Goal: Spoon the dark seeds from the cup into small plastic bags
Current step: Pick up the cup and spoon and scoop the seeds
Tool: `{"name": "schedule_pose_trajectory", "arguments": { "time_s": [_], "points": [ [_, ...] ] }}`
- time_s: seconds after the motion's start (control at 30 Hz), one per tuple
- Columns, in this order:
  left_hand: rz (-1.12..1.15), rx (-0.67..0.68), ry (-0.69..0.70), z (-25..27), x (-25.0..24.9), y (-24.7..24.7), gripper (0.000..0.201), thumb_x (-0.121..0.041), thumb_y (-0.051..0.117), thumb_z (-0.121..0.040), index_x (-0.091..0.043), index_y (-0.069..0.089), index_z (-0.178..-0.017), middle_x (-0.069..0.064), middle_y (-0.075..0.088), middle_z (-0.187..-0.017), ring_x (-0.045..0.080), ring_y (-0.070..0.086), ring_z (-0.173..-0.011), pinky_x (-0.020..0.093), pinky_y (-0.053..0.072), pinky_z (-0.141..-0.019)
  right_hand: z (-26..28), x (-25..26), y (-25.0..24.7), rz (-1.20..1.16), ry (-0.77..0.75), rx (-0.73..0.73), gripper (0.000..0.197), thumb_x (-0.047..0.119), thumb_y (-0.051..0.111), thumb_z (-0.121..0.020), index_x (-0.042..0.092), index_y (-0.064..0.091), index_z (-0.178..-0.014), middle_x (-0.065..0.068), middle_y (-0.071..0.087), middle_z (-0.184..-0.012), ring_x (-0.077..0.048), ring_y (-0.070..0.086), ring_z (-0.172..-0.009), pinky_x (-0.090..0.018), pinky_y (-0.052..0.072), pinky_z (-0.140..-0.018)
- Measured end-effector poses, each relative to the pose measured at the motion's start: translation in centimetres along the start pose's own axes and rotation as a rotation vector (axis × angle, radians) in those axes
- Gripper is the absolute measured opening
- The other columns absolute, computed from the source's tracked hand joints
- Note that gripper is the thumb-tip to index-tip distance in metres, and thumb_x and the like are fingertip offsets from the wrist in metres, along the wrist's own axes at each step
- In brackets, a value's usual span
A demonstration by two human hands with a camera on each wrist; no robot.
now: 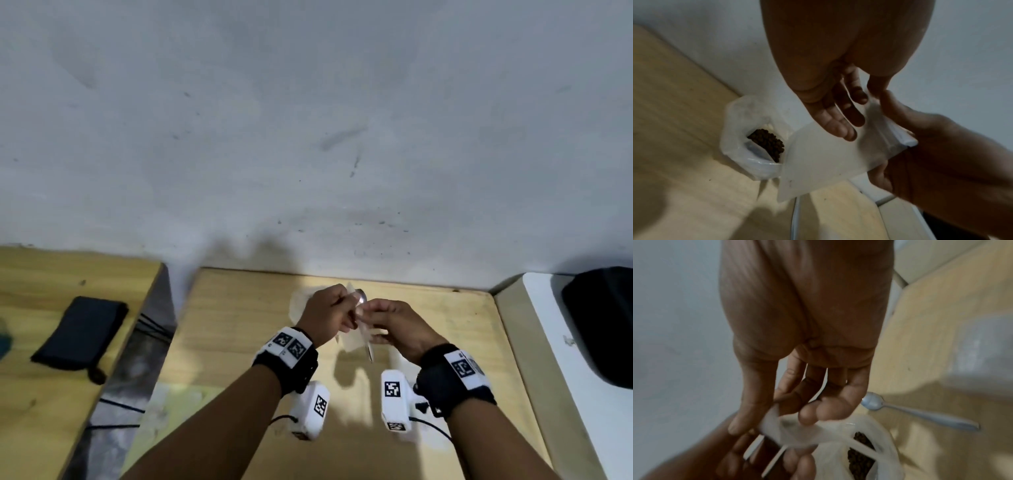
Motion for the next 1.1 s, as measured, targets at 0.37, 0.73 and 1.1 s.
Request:
{"name": "schedule_pose_trajectory", "arguments": {
  "time_s": [0.37, 0.73, 1.1],
  "points": [
    [-0.394, -0.062, 0.185, 0.4, 0.0, -1.0, 0.033, -0.024, 0.050, -0.076, 0.003, 0.045, -0.057, 0.009, 0.067, -0.054, 0.021, 0.065, -0.056, 0.041, 0.053, -0.063, -1.1, 0.3, 0.4, 0.392, -0.374, -0.382, 0.024, 0.000, 0.069, -0.082, 0.014, 0.056, -0.067, -0.003, 0.067, -0.066, -0.016, 0.070, -0.067, -0.042, 0.059, -0.061],
    [-0.801, -0.026, 0.363, 1.1, -0.8, -0.8, 0.125, -0.066, 0.079, -0.042, -0.025, 0.020, -0.145, -0.006, 0.039, -0.140, 0.015, 0.041, -0.128, 0.039, 0.037, -0.104, -0.2, 1.0, 0.5, 0.290, -0.428, -0.206, 0.034, -0.007, 0.058, -0.084, 0.023, 0.053, -0.069, -0.014, 0.049, -0.062, -0.041, 0.064, -0.063, -0.044, 0.053, -0.056],
    [-0.843, 0.046, 0.453, 0.5, 0.5, -1.6, 0.097, -0.046, 0.076, -0.052, -0.029, 0.035, -0.139, -0.009, 0.050, -0.126, 0.014, 0.050, -0.112, 0.032, 0.045, -0.095, -0.8, 1.1, 0.6, 0.810, -0.348, -0.299, 0.016, 0.024, 0.069, -0.080, 0.038, 0.067, -0.087, 0.016, 0.065, -0.089, -0.010, 0.056, -0.075, -0.025, 0.041, -0.065]
  ]
}}
Point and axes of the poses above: each hand's wrist, its own z-axis away from the middle knuckle, its own y-axis out of the palm, x = y × z, the point moved 1 cm from there along -z, towards the middle knuckle
